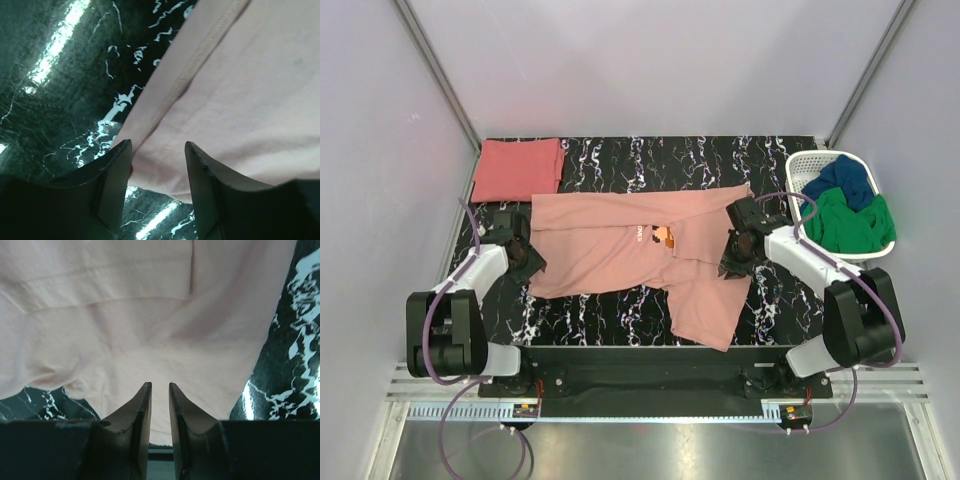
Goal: Fold and stack the t-shirts
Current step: Fold the tshirt
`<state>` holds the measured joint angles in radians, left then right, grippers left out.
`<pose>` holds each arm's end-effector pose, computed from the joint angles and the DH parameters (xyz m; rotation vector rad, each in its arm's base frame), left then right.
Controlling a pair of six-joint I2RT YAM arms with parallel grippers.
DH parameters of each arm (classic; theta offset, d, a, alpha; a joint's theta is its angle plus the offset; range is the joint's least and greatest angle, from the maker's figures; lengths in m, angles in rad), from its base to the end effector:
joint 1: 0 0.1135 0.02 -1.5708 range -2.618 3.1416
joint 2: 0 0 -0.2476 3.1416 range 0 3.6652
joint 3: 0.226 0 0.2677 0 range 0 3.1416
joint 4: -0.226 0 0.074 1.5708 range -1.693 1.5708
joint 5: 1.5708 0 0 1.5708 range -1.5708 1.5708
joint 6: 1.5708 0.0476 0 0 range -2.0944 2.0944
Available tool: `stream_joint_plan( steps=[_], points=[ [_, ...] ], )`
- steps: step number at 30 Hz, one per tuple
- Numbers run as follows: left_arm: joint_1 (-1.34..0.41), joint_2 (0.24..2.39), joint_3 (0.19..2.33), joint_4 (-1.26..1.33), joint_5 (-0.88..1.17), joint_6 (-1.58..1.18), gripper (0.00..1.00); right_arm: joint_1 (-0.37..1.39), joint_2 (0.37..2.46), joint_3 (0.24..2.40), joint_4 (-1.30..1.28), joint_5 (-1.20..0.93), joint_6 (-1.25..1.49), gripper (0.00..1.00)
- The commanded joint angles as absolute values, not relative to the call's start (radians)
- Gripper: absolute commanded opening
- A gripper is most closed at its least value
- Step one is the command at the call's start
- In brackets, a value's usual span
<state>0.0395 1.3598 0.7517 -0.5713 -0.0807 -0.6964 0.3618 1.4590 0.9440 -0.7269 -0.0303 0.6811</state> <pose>0.2625 0.0142 0.1435 -1.0077 2.5531 -0.0706 0.2691 0.1034 0.1682 0.4474 2.8235 0.2739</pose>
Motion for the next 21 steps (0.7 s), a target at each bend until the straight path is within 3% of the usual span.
stream_joint_plan(
  steps=[1,5,6,9,10,17,21],
  points=[
    [0.052,1.37,0.741,-0.499,-0.098,-0.684,0.5,0.359,1.499,1.0,-0.696,0.069,0.603,0.27],
    [0.051,1.377,0.703,-0.457,-0.052,-0.676,0.42,0.333,1.577,0.999,-0.658,0.077,0.614,0.26],
    [0.052,1.385,0.7,-0.463,-0.066,-0.68,0.31,0.33,1.597,1.009,-0.663,0.089,0.617,0.26],
    [0.052,1.413,0.703,-0.5,-0.13,-0.687,0.12,0.31,1.664,1.019,-0.683,0.094,0.632,0.25],
    [0.054,1.417,0.706,-0.518,-0.152,-0.689,0.0,0.305,1.673,1.011,-0.681,0.112,0.634,0.25],
    [0.136,1.381,0.698,-0.537,-0.241,-0.744,0.0,0.169,1.657,0.933,-0.658,0.163,0.568,0.24],
    [0.147,1.377,0.69,-0.543,-0.244,-0.765,0.0,0.169,1.602,0.914,-0.632,0.086,0.54,0.24]
  ],
)
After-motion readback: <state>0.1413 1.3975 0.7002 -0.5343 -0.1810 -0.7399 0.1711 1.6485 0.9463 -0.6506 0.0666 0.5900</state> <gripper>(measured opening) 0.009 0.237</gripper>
